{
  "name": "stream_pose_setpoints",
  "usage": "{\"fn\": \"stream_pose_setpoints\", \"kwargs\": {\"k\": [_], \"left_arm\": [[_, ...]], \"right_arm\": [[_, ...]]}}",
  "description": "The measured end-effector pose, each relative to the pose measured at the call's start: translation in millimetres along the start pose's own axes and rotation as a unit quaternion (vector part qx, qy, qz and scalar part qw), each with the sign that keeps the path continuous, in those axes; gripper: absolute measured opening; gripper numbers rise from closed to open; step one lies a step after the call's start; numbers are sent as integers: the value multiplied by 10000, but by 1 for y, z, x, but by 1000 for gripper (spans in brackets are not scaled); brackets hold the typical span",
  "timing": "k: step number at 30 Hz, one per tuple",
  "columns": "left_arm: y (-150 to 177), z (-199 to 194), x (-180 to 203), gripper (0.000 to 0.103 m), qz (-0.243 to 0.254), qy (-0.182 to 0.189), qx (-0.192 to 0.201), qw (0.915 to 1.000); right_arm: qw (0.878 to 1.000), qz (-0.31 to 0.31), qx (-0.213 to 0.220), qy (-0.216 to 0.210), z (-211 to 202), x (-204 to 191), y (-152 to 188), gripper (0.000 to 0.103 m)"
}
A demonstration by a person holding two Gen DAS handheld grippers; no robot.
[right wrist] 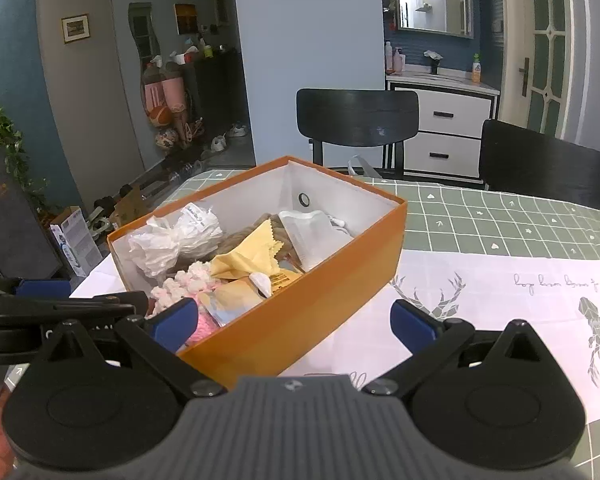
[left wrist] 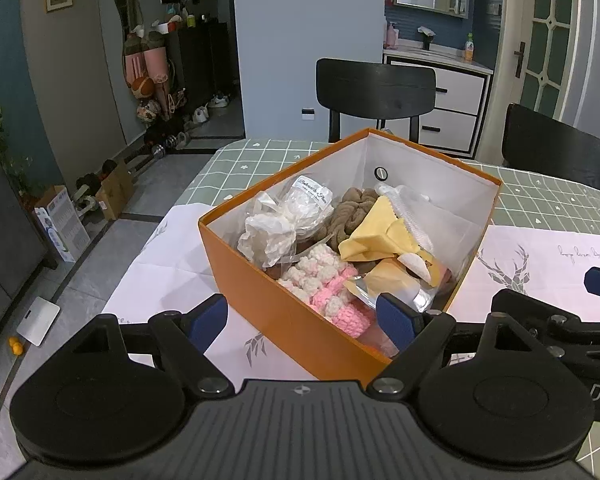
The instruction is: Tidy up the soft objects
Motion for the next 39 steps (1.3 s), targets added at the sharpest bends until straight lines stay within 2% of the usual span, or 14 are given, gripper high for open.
{"fn": "stream_pose_setpoints", "kwargs": {"k": [31,34,39], "left_arm": [[2,2,3,98,14,33,-50,10000],[3,3,4,92,10,113,-15,9999],[4,4,6,89,12,181,-4,9998]], "right_arm": [[9999,9,-16,121,2,3,4,100],[9999,21,-15,128,3,3,4,100],[9999,30,-23,161,4,4,5,100]]}}
Point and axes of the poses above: each gripper's, at about its wrist camera, not at the fingertips, and z roughly the way its jaws point, x to its right, y to its underside, the point moved 8 cm from there along z, roughly the way its jaws point, and after that the axes turned 15 degrees about y, right-handed, at the moved point
